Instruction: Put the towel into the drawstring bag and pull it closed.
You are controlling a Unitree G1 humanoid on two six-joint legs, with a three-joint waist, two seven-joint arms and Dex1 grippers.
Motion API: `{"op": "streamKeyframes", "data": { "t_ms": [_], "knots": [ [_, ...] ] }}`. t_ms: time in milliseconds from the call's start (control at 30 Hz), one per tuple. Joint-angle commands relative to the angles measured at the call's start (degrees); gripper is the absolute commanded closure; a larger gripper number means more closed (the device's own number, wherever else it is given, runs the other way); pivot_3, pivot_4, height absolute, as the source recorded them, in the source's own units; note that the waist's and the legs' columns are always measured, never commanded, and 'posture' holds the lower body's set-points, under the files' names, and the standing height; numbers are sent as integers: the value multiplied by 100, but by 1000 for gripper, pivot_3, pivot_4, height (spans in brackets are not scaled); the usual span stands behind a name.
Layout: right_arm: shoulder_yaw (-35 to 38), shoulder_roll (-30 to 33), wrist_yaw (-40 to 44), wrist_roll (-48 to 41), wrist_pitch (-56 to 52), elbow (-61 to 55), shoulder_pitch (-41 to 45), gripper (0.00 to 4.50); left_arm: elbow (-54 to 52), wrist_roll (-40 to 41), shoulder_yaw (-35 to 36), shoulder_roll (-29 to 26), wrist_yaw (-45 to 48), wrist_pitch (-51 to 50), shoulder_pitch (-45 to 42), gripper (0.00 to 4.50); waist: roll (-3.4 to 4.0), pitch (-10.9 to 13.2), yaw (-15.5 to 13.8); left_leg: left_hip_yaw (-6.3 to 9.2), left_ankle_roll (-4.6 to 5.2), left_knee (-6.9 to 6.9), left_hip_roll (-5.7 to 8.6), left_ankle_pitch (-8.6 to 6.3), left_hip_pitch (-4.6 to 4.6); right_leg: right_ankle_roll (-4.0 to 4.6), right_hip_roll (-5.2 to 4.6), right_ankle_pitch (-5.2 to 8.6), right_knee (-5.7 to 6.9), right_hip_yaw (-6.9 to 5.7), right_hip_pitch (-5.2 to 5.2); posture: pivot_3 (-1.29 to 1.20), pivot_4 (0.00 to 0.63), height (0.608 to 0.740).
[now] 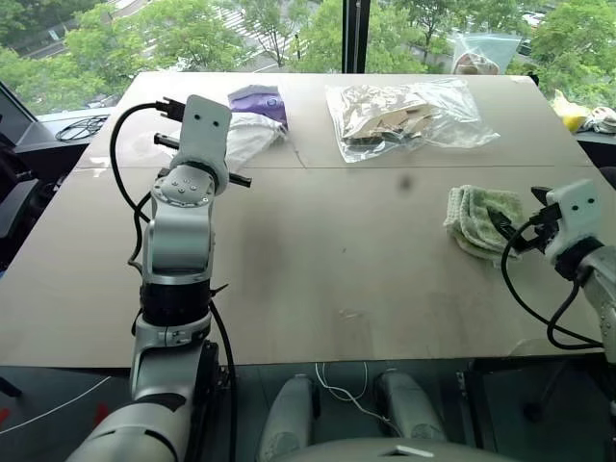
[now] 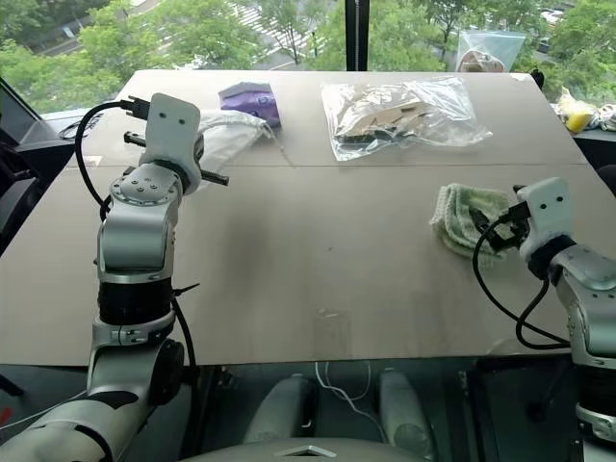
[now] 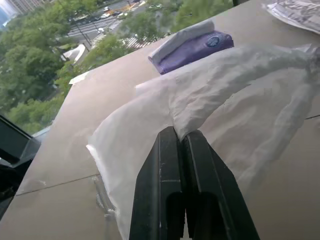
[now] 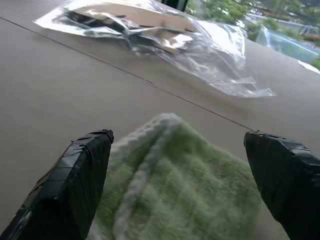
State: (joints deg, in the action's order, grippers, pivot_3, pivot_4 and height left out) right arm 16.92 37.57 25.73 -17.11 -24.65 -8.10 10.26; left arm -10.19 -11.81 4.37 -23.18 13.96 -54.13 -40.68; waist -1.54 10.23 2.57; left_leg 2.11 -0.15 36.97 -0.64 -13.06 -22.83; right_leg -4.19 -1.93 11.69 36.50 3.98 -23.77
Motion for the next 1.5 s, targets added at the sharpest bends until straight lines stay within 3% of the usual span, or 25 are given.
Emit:
{"op": "streamKeyframes", "data": {
  "t_ms": [33,333,633,733,933,1133,1267,1367,1500],
  "knots": [
    [607,-147,-493,-318,-645,350,386,0,-317,103,-192,-54,141,-241,-107,4452,1,1,5,0,0,-3,-1,0,0,1,1,0,1,1,-3,0,150,740],
    [1626,-1060,-769,-1939,-2578,2101,1515,0,-397,276,-377,25,122,-397,-62,4452,6,4,-15,1,1,14,1,1,-3,0,2,-2,2,3,3,0,150,740],
    [1623,-1850,-560,-2672,-2932,2580,2234,0,-408,337,-419,-18,99,-359,0,4452,7,5,107,1,1,13,-6,0,2,-2,13,-1,11,8,2,0,150,740],
    [1040,-1865,-350,-2244,-2609,2687,2256,0,-409,341,-432,-31,99,-344,15,4452,7,5,123,1,1,13,-6,0,2,-2,13,-1,13,8,1,0,150,740],
    [-881,-1611,126,-694,-1562,2742,2199,0,-399,333,-429,-62,86,-310,52,4452,-1,0,194,-6,0,16,-6,1,10,-5,13,-2,13,11,3,0,150,740],
    [-1641,-1685,660,-230,-1324,2712,2144,0,-428,329,-458,-50,68,-297,134,4452,-10,-5,311,-6,0,21,-15,1,20,-3,23,-2,25,15,4,0,150,740],
    [-2321,-1385,1098,376,-1132,2699,1939,0,-388,326,-470,-51,62,-263,140,4452,-11,-6,309,-1,-1,12,-29,0,23,-1,39,-1,25,14,3,0,150,740],
    [-2408,-1356,1055,636,-850,2760,1916,778,-358,315,-497,-60,57,-215,161,4500,-14,-8,306,2,-1,10,-35,0,24,0,47,-1,25,14,3,0,150,740],
    [-2524,-1362,1197,951,5,2710,1882,2415,-312,309,-516,-70,58,-141,193,4500,-20,-13,304,0,-1,12,-37,0,30,2,48,-3,25,14,6,0,150,740]
  ]
}}
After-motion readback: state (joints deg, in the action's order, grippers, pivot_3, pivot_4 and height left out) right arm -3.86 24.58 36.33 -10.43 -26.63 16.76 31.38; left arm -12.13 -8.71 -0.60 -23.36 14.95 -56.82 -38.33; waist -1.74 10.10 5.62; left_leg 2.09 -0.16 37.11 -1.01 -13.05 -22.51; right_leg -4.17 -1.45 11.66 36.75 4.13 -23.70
